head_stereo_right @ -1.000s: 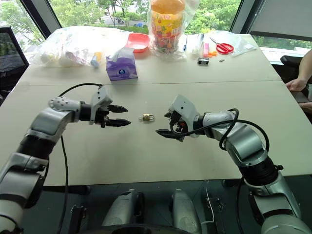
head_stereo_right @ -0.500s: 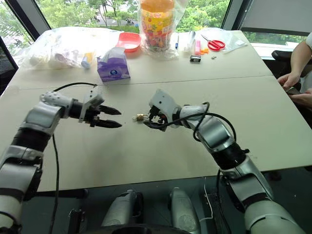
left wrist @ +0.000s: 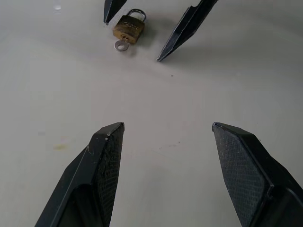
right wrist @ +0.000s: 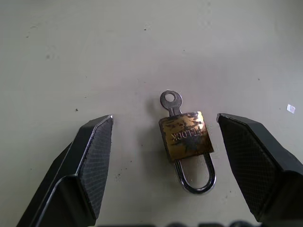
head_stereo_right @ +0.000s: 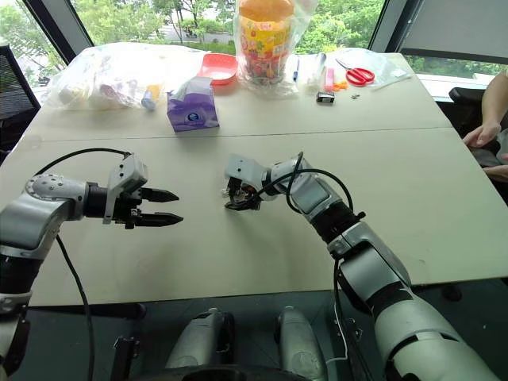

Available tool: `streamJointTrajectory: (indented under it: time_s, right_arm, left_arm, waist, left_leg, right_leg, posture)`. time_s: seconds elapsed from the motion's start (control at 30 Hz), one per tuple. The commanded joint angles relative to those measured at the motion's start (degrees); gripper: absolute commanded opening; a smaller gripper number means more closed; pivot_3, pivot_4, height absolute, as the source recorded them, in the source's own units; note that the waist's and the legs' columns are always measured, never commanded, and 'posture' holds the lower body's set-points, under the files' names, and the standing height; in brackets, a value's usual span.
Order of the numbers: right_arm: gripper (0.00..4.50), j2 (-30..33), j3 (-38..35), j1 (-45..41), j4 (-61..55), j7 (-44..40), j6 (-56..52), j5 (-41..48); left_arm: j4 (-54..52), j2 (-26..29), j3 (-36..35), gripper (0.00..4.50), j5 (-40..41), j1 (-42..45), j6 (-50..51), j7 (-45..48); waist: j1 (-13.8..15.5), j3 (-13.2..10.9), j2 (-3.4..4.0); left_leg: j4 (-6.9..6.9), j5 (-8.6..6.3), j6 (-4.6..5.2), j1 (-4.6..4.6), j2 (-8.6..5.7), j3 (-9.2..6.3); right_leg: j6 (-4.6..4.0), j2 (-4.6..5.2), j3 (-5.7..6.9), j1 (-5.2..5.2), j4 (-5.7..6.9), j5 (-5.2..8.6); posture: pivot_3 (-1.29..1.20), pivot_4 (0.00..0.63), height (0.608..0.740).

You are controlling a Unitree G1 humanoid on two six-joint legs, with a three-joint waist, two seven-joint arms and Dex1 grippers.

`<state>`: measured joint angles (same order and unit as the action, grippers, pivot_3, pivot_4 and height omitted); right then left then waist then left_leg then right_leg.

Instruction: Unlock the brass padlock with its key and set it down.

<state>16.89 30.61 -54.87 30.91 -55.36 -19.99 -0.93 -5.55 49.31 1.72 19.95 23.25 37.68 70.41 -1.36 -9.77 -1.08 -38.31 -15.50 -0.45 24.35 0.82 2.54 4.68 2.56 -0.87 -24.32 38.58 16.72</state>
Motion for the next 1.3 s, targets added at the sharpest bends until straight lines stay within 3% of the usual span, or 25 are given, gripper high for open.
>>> streamJointTrajectory:
  time_s: [0.03, 0.17, 0.3, 0.43, 0.57, 0.67, 0.8, 1.07, 1.3]
  right_arm:
    - [3.64, -1.04, 0.57, -1.01, 4.77, -0.99, 1.87, -2.99]
    - [2.43, -2.69, 0.91, -2.99, 9.66, -2.22, 2.20, -5.13]
    - [0.66, -3.16, 0.37, -3.79, 12.28, -1.30, 0.10, -6.96]
    - [0.66, -2.07, -0.83, -2.41, 8.71, 0.57, -0.11, -7.87]
    - [0.66, 2.43, -1.81, 0.98, -2.63, 2.43, 6.04, -9.86]
    - [0.66, 4.74, -2.40, 4.39, -11.04, 0.92, 2.80, -9.54]
    - [0.66, 3.58, -3.33, 8.55, -12.84, -0.15, -3.39, -7.49]
    - [4.48, 1.54, -5.12, 7.67, -6.71, 1.23, -7.89, -8.43]
    - [4.48, 3.22, -4.10, 4.42, -4.12, -2.32, -8.69, -9.42]
  left_arm:
    - [-3.80, 0.34, -2.60, 3.08, 2.05, -0.94, 1.66, -2.36]
    - [-5.34, -0.03, -3.07, 3.11, 2.96, -2.99, 2.24, -4.69]
    - [-5.82, -0.55, -3.36, 3.11, 3.95, -3.49, 2.42, -6.28]
    - [-3.98, -2.36, -2.97, 3.11, 4.99, -1.69, 2.30, -7.71]
    - [0.00, -5.49, -3.87, 3.11, 7.58, 2.33, 3.95, -8.66]
    - [3.49, -6.47, -3.35, 3.11, 7.66, 4.68, 3.81, -8.55]
    - [5.41, -6.80, -0.86, 3.11, 6.15, 6.03, 2.35, -7.38]
    - [5.97, -6.58, -0.60, 3.11, 5.89, 6.52, 2.00, -6.94]
    - [4.82, -6.86, -1.49, 3.11, 6.10, 5.13, 2.11, -7.91]
  waist:
    - [-0.01, 0.00, 0.00]
    - [-0.17, 0.00, 0.00]
    - [-0.46, 0.00, 0.00]
    - [-0.34, 0.01, -0.01]
    - [0.45, 0.01, -0.01]
    - [0.44, 0.01, -0.01]
    - [-0.49, 0.01, -0.01]
    - [-1.14, 0.02, -0.03]
    - [-1.03, 0.02, -0.03]
  left_leg:
    - [0.00, 0.01, -0.03, -0.04, 0.00, 0.00]
    - [0.00, 0.09, -0.12, -0.37, 0.00, 0.04]
    - [0.04, 0.12, -0.15, -1.06, 0.00, 0.03]
    - [0.03, 0.13, -0.14, -1.33, -0.03, -0.01]
    - [0.03, 0.15, -0.15, -1.25, -0.05, -0.02]
    - [0.03, 0.15, -0.15, -0.97, -0.07, -0.02]
    - [0.16, 0.15, -0.14, -0.93, -0.04, 0.03]
    - [0.15, 0.15, -0.14, -1.09, -0.02, 0.03]
    - [0.14, 0.15, -0.14, -1.09, -0.02, 0.03]
  right_leg:
    - [0.00, 0.00, -0.01, 0.01, 0.07, 0.00]
    - [-0.05, 0.01, -0.07, 0.15, 0.39, 0.00]
    - [-0.16, 0.03, -0.07, 0.80, 0.47, 0.04]
    - [-0.18, 0.15, -0.04, 1.12, 0.43, 0.05]
    - [-0.20, 0.18, -0.03, 1.03, 0.42, 0.02]
    - [-0.19, 0.19, -0.01, 0.76, 0.40, 0.02]
    - [-0.19, 0.12, -0.03, 0.64, 0.38, 0.02]
    - [-0.19, 0.10, -0.03, 0.83, 0.38, 0.02]
    - [-0.19, 0.11, -0.03, 0.84, 0.37, 0.02]
  posture:
    - [0.00, 0.150, 0.740]
    - [0.00, 0.150, 0.740]
    - [0.00, 0.150, 0.740]
    - [0.00, 0.150, 0.740]
    - [0.00, 0.150, 0.740]
    - [0.00, 0.150, 0.740]
    - [0.00, 0.150, 0.740]
    - [0.00, 0.150, 0.740]
    - [0.00, 0.150, 0.740]
